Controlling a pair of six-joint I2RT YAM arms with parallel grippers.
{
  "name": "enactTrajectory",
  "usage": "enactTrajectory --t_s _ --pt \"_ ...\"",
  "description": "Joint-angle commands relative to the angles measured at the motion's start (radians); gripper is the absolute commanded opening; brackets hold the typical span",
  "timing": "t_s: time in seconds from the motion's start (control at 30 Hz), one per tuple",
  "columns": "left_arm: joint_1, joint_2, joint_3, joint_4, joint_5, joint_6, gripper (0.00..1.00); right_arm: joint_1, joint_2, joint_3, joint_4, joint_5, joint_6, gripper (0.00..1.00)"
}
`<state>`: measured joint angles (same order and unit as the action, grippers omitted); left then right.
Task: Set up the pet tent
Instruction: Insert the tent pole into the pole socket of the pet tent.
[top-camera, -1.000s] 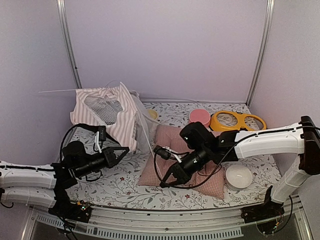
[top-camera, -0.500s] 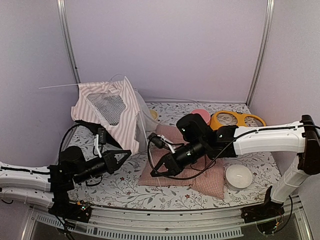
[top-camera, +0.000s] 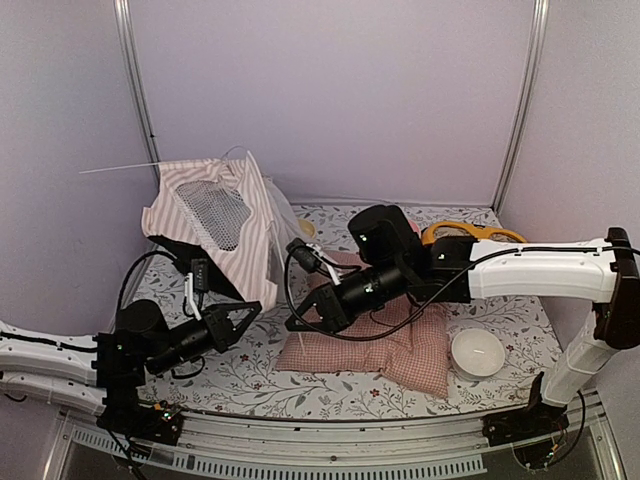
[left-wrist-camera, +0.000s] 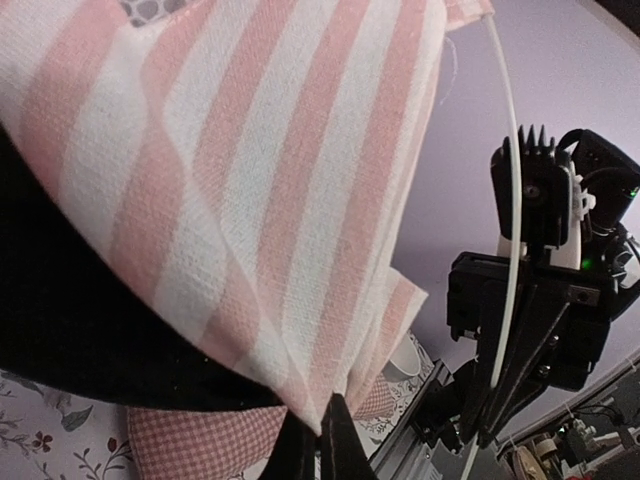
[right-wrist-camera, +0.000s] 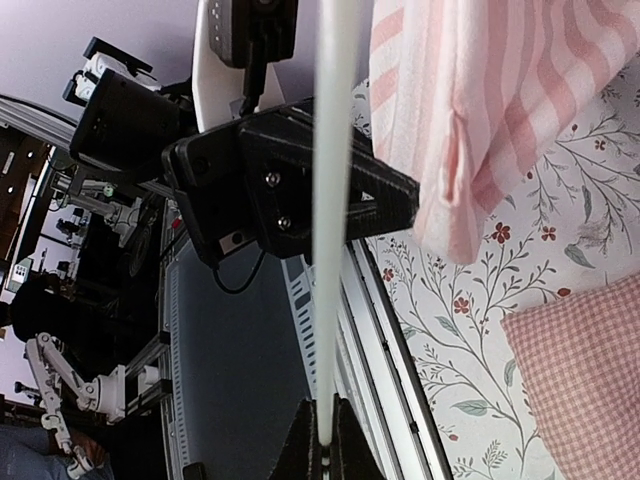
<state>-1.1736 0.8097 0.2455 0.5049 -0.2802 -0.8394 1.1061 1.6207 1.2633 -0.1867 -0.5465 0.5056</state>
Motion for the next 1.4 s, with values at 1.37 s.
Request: enactTrajectory --t_s 1.37 --pt "-0.407 -0.004 -0.146 -0.218 0.001 -0.158 0.00 -0.054 0.079 0.195 0.320 0.401 0.060 0.00"
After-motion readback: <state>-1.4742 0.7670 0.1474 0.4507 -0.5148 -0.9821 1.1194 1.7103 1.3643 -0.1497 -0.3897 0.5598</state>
